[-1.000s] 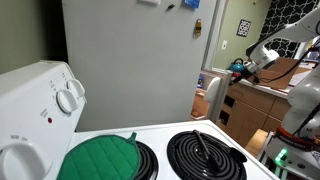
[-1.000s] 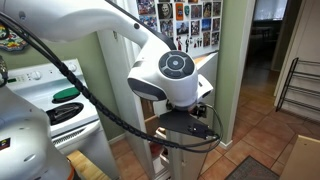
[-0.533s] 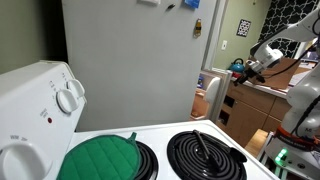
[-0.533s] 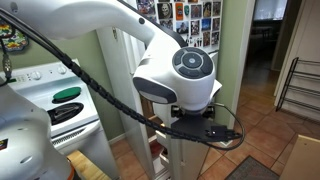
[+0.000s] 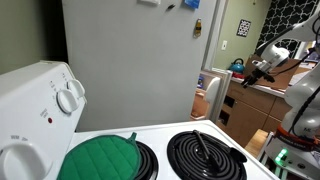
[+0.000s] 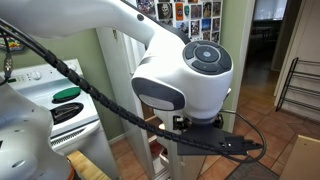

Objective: Open the bottom fridge door

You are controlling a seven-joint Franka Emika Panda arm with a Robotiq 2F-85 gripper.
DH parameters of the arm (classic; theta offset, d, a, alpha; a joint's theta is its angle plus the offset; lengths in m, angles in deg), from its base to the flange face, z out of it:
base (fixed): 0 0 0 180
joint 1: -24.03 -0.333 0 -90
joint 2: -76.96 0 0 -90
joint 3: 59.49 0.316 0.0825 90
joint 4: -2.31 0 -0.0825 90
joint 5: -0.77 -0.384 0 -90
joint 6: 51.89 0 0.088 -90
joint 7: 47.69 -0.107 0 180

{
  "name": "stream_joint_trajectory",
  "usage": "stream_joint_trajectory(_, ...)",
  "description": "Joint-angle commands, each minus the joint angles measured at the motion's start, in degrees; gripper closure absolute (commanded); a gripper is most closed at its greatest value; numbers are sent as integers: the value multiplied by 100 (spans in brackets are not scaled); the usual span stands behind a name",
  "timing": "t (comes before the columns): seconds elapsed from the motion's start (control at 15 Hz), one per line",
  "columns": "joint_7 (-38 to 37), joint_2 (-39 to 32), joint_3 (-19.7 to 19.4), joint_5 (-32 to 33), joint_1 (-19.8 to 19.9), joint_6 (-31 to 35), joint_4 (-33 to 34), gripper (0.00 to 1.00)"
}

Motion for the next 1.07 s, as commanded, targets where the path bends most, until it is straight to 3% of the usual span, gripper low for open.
stream_joint_trajectory(0.0,69,294,-337,144,212,-266,-9,0)
stream_joint_trajectory(0.2,84,599,-756,52,292,-914,72,0)
stream_joint_trajectory(0.47,-25,863,-1284,39,252,-2356,387,0)
stream_joint_trajectory(0.6,-84,961,-1414,-22,225,-2675,473,0)
stream_joint_trajectory(0.67,-54,872,-1347,48,199,-2381,421,0)
stream_joint_trajectory(1.0,-59,898,-1373,46,167,-2436,448,0)
